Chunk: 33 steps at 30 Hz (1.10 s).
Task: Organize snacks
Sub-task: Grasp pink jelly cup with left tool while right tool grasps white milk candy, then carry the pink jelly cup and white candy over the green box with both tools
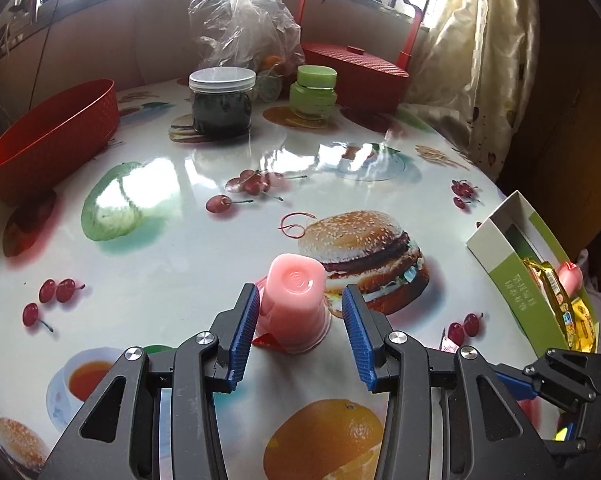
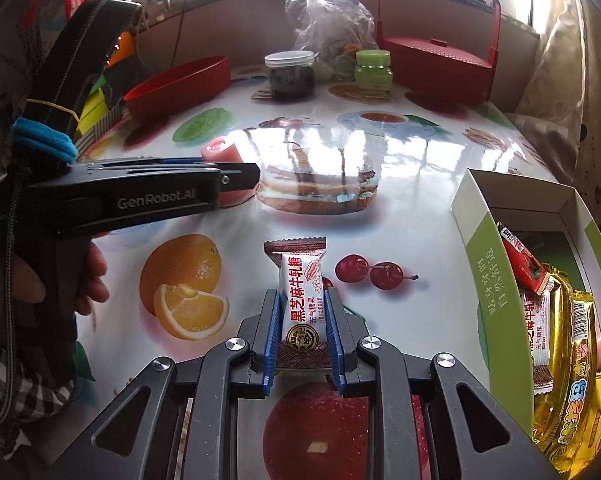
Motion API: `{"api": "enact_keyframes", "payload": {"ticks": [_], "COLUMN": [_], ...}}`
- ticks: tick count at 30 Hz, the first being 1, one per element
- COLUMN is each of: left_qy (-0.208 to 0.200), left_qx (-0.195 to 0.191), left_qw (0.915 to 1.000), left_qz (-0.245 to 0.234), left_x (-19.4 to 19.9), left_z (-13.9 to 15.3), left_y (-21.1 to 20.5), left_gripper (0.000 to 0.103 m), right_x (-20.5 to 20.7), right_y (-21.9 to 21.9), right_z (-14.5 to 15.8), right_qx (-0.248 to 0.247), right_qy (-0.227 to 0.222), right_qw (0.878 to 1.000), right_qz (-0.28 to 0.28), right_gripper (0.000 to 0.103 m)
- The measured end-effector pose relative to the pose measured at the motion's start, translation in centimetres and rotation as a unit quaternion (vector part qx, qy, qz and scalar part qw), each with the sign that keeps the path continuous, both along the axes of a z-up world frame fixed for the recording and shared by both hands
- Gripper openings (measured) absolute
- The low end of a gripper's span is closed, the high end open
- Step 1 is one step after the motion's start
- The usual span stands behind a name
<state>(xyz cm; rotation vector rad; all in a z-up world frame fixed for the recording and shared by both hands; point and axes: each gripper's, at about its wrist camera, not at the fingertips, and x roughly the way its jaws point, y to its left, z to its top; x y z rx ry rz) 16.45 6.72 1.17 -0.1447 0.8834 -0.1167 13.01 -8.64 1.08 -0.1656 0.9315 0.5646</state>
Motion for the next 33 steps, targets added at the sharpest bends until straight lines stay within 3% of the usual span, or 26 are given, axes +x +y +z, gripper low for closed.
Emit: {"api": "enact_keyframes", "payload": {"ticks": [7,10,25,33], "left_qy": [-0.001,-0.005,-0.011,-0.027], "left_qx": [0.001,0.006,0.010,0.007], "left_qw": [1.0000,0.9999,0.9999,0.9996], "left_qz": [0.007,0.008,-0.001,-0.008], "left_x": [0.1,0.0,-0.2,-0.9], "left_z": [-0.1,-0.1,0.4,2.0], "left_y": [0.1,0.1,-0.2,-0.7], "left_gripper": [0.044,0.033,0.031,0.027], "right_x": [0.0,0.0,0.0,-0.4], "right_y": [-0.1,-0.1,-0.2,-0.5], "right_z": [0.0,0.0,0.2,1.0], "right_qx": [0.001,0.000,-0.001,0.006], "right_qy": [0.000,0.000,-0.004,-0.016], "right_qw": [1.000,1.000,1.000,1.000], "right_qz": [-0.001,0.000,-0.005,-0.011], "right_gripper": [0.021,0.021,0.021,0.021]}}
